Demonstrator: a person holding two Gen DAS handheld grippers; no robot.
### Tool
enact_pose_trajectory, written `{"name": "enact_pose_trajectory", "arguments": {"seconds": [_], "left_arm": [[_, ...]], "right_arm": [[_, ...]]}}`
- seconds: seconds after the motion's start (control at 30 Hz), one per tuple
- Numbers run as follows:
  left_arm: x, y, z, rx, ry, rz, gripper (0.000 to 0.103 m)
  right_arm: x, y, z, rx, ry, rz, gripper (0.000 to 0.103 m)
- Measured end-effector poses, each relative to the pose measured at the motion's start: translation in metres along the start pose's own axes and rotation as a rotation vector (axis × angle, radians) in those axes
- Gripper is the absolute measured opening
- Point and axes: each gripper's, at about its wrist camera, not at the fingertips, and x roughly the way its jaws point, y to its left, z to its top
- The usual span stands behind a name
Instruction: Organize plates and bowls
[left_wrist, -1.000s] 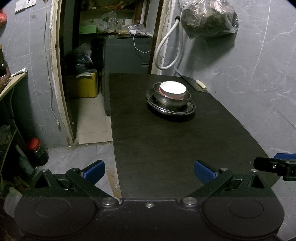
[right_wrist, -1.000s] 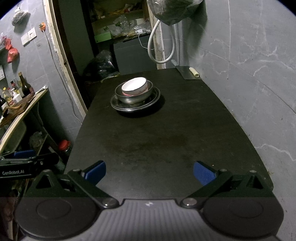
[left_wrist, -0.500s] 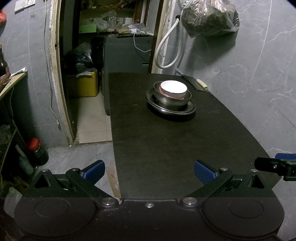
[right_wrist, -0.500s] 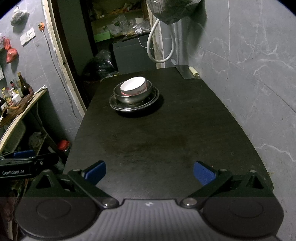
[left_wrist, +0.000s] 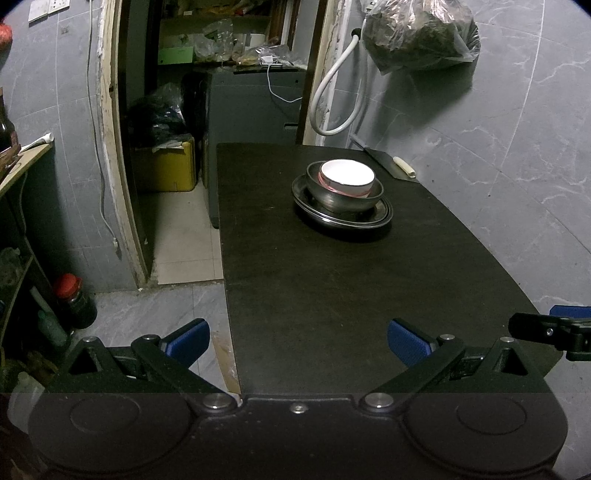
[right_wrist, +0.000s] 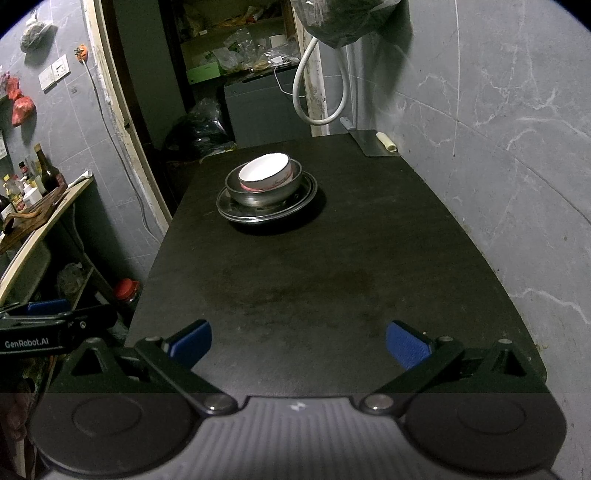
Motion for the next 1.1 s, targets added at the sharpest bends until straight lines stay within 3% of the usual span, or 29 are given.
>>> {"name": "enact_pose_trajectory", "arguments": {"seconds": [1.1], "left_arm": [[-0.0004,0.0023,-0.0003,0.001,0.005,-0.001,0.102]], "right_arm": [[0.0019,-0.0005,-0.0004,0.01,0.005,-0.002,0.103]]}}
